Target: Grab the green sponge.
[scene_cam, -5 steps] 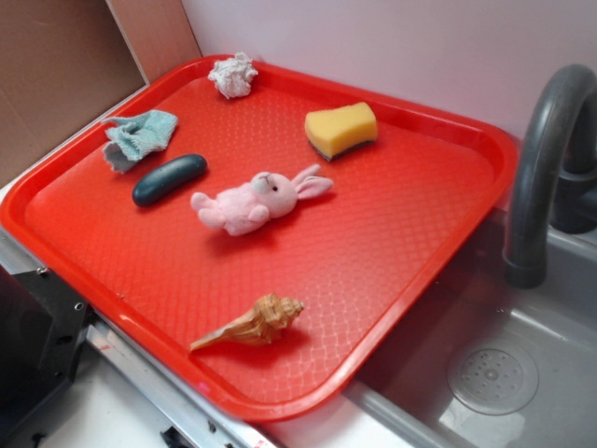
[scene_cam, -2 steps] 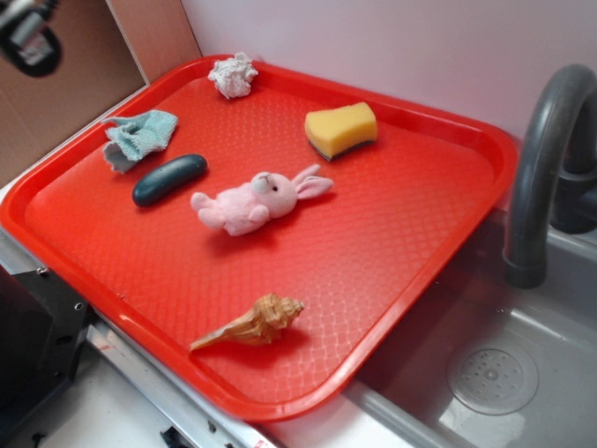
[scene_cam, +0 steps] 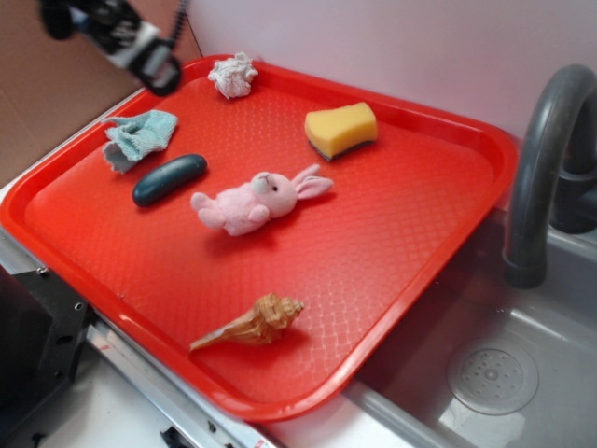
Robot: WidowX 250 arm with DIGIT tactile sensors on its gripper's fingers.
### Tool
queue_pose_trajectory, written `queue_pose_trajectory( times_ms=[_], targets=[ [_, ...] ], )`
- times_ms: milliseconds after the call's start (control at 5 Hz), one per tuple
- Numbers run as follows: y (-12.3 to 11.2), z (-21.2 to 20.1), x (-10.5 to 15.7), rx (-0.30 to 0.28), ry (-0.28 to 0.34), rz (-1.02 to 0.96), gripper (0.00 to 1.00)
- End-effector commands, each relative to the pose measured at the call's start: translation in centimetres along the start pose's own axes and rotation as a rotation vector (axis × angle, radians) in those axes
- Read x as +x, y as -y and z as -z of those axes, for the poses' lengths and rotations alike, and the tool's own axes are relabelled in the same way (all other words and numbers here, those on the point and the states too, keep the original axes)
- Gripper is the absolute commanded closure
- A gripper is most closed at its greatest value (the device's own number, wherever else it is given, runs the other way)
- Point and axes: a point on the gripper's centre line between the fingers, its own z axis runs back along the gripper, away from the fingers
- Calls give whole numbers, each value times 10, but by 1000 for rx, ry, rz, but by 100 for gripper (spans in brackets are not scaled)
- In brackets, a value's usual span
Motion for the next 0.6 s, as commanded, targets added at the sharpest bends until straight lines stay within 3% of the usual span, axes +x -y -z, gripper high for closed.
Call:
queue_pose_trajectory(
  times_ms=[0,200,400],
  targets=[
    [15,51,49,-11,50,87,0],
    [17,75,60,40,54,88,0],
    [14,97,67,47,42,106,0]
  ],
)
